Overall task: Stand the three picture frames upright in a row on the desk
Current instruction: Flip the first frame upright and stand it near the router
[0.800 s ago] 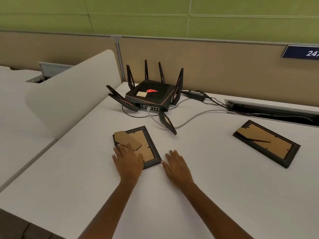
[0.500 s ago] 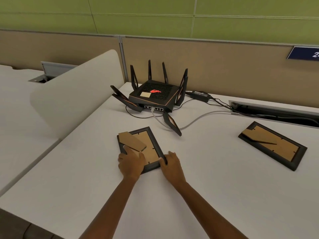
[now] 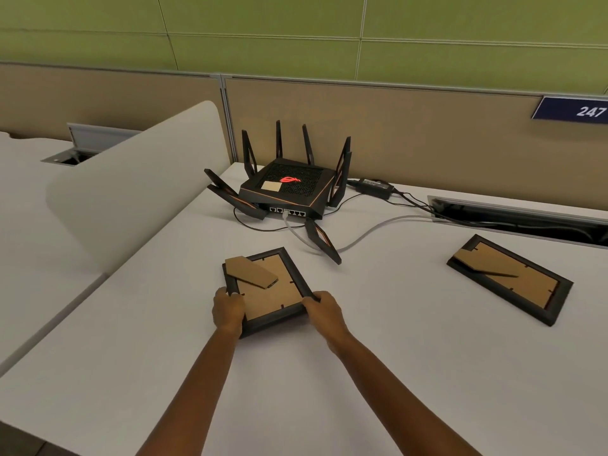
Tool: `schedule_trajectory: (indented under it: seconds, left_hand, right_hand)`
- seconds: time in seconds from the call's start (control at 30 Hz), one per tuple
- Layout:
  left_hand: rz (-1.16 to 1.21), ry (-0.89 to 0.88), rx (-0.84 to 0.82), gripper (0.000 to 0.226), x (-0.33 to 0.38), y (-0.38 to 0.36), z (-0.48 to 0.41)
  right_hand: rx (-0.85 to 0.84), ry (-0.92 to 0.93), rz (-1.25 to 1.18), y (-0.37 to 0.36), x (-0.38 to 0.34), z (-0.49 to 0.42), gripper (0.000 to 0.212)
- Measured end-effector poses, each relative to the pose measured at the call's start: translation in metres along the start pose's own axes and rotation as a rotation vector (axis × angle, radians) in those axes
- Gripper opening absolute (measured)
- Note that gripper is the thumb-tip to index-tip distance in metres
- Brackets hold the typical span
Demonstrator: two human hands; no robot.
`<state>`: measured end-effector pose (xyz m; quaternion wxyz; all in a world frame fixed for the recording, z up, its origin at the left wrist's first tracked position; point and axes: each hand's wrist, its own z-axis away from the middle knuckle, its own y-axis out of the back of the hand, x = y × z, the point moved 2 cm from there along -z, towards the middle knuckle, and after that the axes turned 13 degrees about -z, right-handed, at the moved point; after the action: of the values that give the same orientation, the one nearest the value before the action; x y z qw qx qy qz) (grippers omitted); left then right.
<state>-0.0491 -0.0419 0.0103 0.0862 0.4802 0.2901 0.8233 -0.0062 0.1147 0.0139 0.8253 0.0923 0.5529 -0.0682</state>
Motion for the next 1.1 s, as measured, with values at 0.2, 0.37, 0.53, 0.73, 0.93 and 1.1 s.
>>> schedule_trajectory:
  seconds: [0.2, 0.37, 0.53, 0.73, 0.93, 1.1]
  left_hand:
    - [0.196, 0.070, -0.209, 0.015, 0.023, 0.007, 0.010]
    - [0.302, 0.143, -0.363, 0.021, 0.042, 0.007, 0.035]
    - [0.318, 0.166, -0.524, 0.012, 0.055, -0.001, 0.061]
    - [0.428, 0.175, -0.717, 0.017, 0.066, -0.010, 0.090]
    - [0.304, 0.075, -0.823, 0.034, 0.080, -0.030, 0.106]
    - [0.000, -0.026, -0.686, 0.051, 0.084, -0.054, 0.111]
  right_hand:
    - [0.035, 0.071, -0.126, 0.031, -0.015, 0.004, 0.032]
    - [0.018, 0.263, -0.098, 0.068, -0.025, 0.005, 0.032]
    - [0.009, 0.555, 0.155, 0.094, -0.029, 0.010, 0.033]
    - [-0.073, 0.617, 0.135, 0.127, -0.038, 0.020, 0.020]
    - [-0.086, 0.603, -0.063, 0.159, -0.044, 0.028, 0.007]
    - [-0.080, 0.537, -0.184, 0.187, -0.041, 0.029, 0.016]
